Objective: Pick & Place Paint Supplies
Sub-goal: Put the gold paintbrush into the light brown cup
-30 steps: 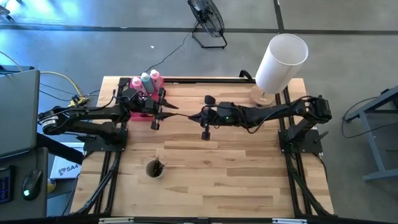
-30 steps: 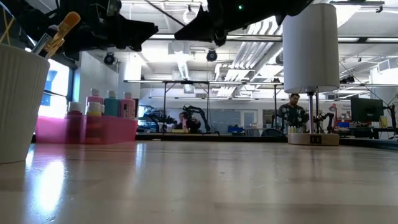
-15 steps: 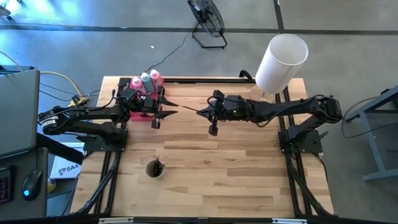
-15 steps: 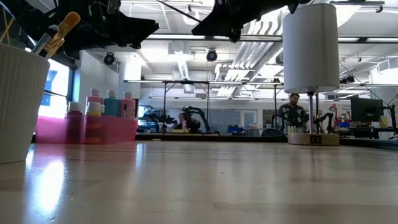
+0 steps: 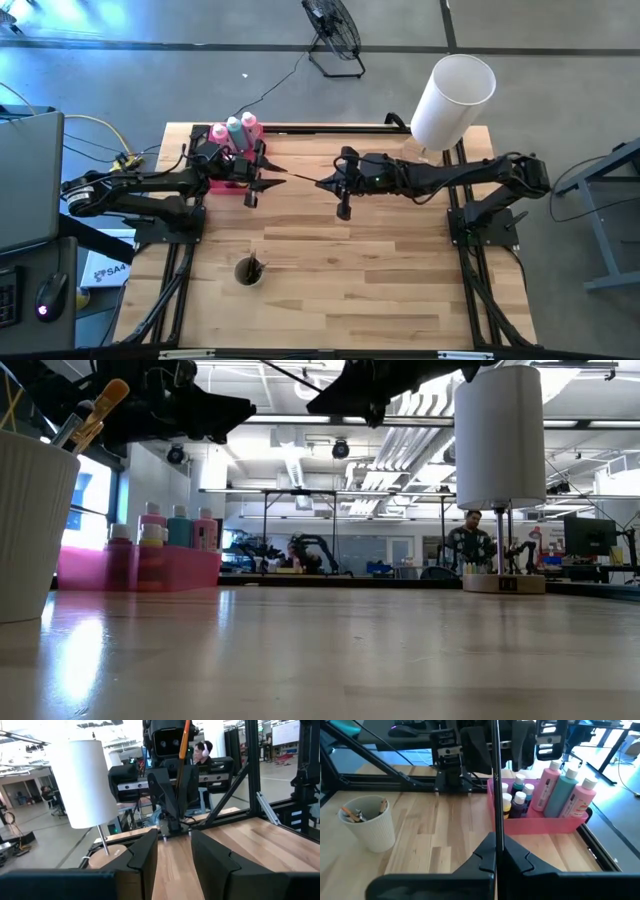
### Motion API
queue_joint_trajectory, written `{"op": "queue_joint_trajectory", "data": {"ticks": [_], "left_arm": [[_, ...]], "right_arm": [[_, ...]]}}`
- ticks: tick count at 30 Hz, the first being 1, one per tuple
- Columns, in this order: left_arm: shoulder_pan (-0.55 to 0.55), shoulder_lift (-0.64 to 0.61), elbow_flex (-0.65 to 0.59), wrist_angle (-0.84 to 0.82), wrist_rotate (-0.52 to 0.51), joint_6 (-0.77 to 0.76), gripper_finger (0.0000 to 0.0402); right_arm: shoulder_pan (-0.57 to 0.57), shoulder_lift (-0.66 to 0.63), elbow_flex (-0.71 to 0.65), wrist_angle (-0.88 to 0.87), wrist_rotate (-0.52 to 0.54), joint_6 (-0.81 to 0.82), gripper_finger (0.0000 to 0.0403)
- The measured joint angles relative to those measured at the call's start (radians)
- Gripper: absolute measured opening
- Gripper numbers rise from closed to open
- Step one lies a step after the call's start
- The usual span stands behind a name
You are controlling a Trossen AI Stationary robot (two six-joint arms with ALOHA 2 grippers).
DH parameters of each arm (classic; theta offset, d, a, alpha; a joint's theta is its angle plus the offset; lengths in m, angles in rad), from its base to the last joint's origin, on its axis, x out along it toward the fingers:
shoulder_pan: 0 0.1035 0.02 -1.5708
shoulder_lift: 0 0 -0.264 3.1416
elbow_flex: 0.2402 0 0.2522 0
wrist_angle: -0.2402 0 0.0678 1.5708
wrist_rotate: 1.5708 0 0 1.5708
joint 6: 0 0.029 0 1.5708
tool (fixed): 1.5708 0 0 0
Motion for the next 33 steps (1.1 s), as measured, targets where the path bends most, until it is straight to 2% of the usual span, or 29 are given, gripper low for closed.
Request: {"op": "queue_joint_trajectory", "data": {"ticks": [18,25,29,33], "left_arm": [[0.000,0.000,0.000,-0.007,-0.003,0.001,0.0118],[0.000,0.000,0.000,-0.022,-0.006,-0.006,0.0118],[0.000,0.000,-0.001,-0.039,-0.006,-0.004,0.0118],[0.000,0.000,-0.002,0.001,0.001,-0.002,0.0118]], "right_arm": [[-0.005,0.007,0.000,0.011,-0.033,-0.034,0.0002],[-0.062,0.063,0.000,0.075,-0.142,-0.034,0.0002],[-0.103,0.098,0.000,0.152,-0.259,-0.029,0.0002],[-0.126,0.109,0.000,0.162,-0.281,-0.002,0.0002]]}}
